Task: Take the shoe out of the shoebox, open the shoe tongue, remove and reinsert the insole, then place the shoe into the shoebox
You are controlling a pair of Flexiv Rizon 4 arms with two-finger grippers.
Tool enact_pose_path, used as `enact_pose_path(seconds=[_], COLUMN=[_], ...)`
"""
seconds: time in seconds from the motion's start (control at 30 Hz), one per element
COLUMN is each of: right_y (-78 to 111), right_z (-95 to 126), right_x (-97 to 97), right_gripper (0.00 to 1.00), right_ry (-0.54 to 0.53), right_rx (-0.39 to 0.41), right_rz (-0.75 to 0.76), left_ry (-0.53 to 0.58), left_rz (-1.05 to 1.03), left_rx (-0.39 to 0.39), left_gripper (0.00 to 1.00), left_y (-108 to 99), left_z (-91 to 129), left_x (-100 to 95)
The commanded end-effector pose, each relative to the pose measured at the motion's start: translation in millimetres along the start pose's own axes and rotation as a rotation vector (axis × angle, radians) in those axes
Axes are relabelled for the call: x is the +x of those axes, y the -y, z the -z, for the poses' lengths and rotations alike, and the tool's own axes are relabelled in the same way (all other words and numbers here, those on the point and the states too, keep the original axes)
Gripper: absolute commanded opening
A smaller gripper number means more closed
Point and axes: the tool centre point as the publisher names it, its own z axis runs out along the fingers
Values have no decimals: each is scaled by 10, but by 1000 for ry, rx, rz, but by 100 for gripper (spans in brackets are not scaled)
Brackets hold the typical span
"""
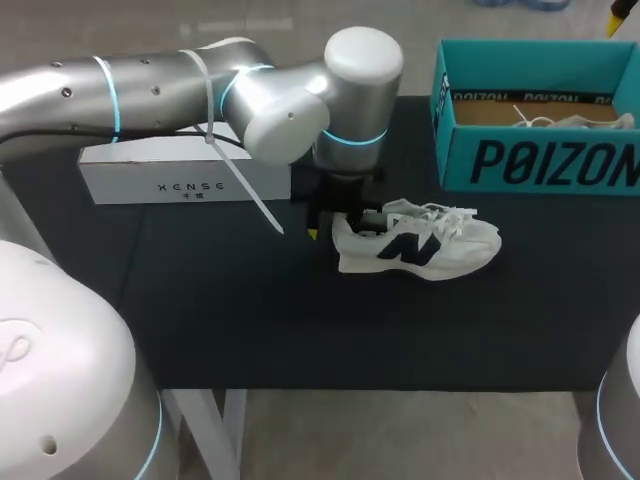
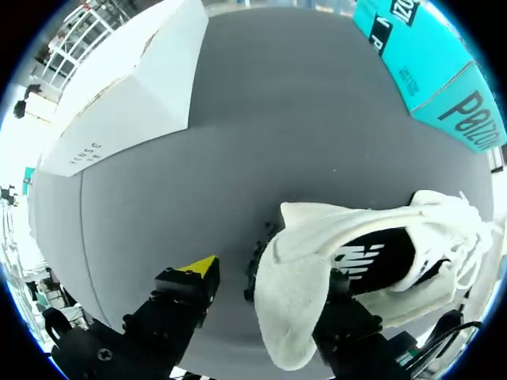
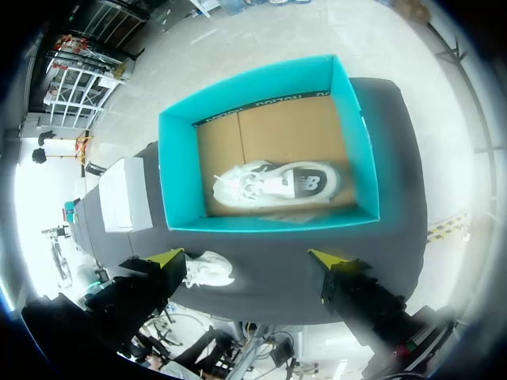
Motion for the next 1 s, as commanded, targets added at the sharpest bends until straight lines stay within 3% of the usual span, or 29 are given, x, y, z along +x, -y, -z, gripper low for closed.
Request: enact_pose_path(seconds=[0.03,0.2,0.33,0.4,0.5,0.53,0.6,1.0], right_y=[10,10,10,10,10,10,10,10], right_z=[2,2,2,2,2,2,2,2], right_x=[2,2,2,2,2,2,2,2], right_gripper=[100,100,100,100,100,100,100,100], right_ry=[1,1,1,1,1,1,1,1], right_rx=[-2,-2,-2,-2,-2,-2,-2,-2], right_rz=[0,0,0,0,0,0,0,0], left_ry=[-18,-87,-157,-226,-491,-557,-638,-638], left_rz=[18,57,-27,-166,-487,-605,-934,-934], left_rx=[53,75,34,-35,-173,-184,-335,-335], left_gripper=[100,100,100,100,100,100,100,100], left_y=[-71,-36,-30,-29,-59,-74,-123,-123], left_z=[391,783,1085,1217,1485,1555,1650,1650], left_x=[-172,-374,-572,-668,-881,-954,-1109,-1109])
